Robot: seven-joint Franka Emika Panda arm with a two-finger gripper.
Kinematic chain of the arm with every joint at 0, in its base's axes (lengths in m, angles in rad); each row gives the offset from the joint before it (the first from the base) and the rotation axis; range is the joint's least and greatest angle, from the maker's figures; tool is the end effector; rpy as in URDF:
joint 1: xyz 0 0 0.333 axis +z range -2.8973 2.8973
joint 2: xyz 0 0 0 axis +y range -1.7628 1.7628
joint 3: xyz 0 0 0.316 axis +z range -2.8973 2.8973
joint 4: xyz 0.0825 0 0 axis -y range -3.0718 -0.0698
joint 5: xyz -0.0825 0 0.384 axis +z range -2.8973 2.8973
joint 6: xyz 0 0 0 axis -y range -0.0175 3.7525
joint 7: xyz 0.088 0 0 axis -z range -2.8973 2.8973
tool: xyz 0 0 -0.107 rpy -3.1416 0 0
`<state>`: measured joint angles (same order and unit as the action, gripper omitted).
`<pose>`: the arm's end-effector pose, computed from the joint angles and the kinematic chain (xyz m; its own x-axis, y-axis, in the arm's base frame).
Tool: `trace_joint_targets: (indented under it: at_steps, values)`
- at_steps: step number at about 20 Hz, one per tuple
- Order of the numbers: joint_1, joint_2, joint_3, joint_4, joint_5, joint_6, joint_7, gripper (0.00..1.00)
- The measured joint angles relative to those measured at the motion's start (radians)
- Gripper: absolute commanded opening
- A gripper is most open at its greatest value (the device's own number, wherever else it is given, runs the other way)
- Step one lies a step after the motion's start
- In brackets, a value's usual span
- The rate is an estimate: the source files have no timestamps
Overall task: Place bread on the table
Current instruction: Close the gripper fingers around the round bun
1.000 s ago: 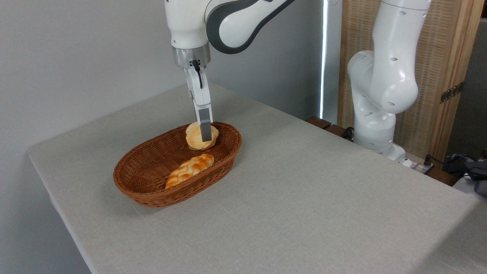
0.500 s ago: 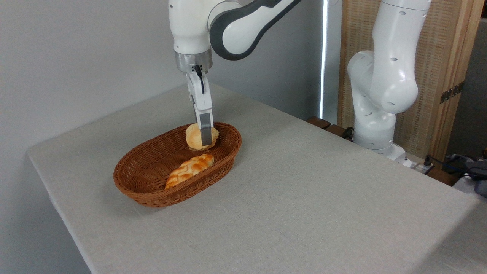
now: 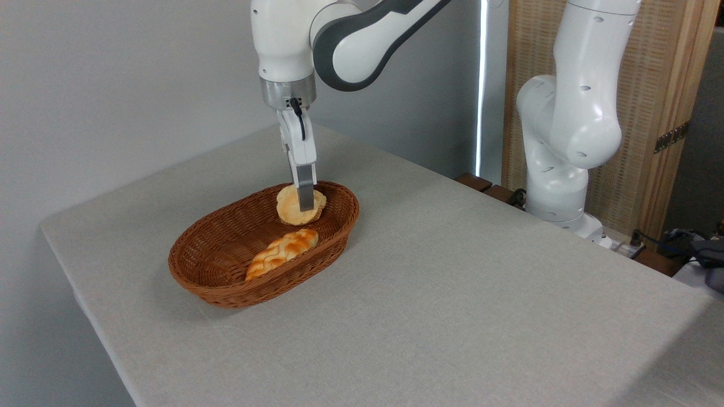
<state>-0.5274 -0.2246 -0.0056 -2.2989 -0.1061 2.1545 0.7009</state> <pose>0.4134 -0.2490 0.4470 0.3804 -0.9172 0.1182 -0.9244 -0.3808 0.0200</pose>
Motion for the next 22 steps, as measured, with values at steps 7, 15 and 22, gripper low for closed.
trace_joint_targets:
  at_steps: [7, 15, 22]
  values:
    - [0.000, 0.000, 0.001, 0.000, -0.006, 0.000, 0.000, 0.25]
    - [0.002, -0.001, 0.014, 0.000, -0.042, 0.001, 0.000, 0.18]
    - [0.004, -0.006, 0.030, 0.009, -0.047, 0.001, 0.000, 0.06]
